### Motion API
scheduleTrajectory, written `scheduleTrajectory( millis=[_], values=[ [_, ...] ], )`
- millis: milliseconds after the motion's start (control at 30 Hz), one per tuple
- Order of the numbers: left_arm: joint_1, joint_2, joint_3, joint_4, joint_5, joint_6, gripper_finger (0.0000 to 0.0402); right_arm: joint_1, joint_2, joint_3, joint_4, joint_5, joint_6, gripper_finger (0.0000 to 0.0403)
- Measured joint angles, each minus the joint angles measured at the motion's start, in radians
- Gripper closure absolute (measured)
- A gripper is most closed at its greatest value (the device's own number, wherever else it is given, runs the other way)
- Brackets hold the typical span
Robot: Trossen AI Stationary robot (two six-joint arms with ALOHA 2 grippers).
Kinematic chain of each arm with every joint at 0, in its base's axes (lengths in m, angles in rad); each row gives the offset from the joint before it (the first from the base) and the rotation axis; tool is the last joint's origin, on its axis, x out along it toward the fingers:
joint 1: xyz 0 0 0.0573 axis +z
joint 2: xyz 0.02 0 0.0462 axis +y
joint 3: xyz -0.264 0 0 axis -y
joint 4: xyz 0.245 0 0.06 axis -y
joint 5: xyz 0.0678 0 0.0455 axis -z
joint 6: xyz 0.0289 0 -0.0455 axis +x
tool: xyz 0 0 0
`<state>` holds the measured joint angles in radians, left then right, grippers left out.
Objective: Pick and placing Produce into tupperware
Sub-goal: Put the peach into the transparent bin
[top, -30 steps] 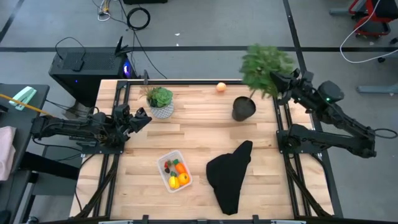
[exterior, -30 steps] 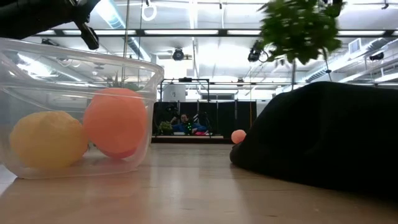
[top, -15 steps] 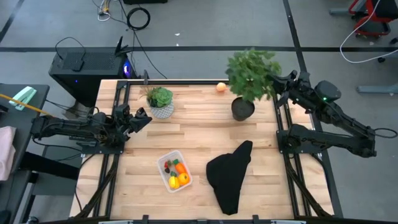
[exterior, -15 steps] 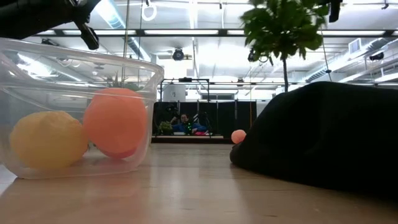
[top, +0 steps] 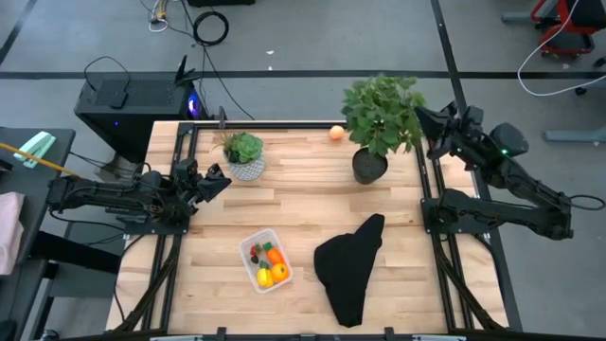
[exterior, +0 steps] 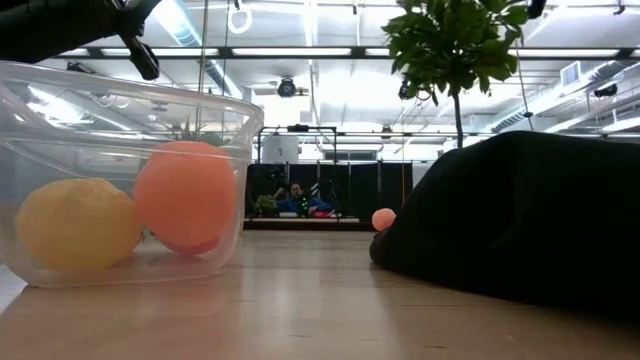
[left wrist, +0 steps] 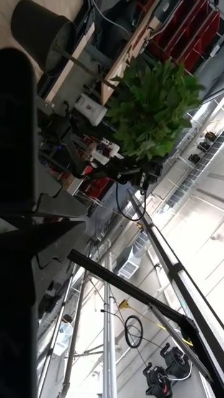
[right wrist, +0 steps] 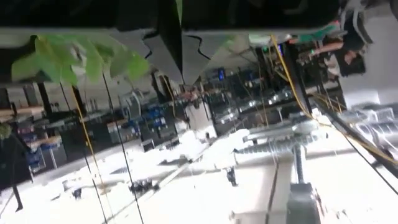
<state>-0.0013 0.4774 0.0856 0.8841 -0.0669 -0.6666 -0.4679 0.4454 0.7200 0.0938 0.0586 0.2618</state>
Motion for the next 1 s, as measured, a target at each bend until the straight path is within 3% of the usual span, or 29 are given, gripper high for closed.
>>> scheduleTrajectory(
  millis=[267, 500, 700, 1000],
  values=[
    [0.000, 0.000, 0.000, 0.000, 0.000, -0.003, 0.0366, 0.000, 0.000, 0.000, 0.234, -0.040, -0.036, 0.0403],
    [0.000, 0.000, 0.000, -0.001, 0.000, -0.003, 0.0373, 0.000, 0.021, 0.068, 0.319, -0.160, -0.025, 0.0403],
    [0.000, 0.000, 0.000, -0.001, 0.000, -0.007, 0.0376, 0.000, 0.189, 0.318, 0.278, -0.349, -0.040, 0.0403],
    [0.000, 0.000, 0.000, -0.001, 0.000, -0.002, 0.0366, 0.076, 0.503, 0.776, -0.045, -0.546, -0.096, 0.0403]
  ],
)
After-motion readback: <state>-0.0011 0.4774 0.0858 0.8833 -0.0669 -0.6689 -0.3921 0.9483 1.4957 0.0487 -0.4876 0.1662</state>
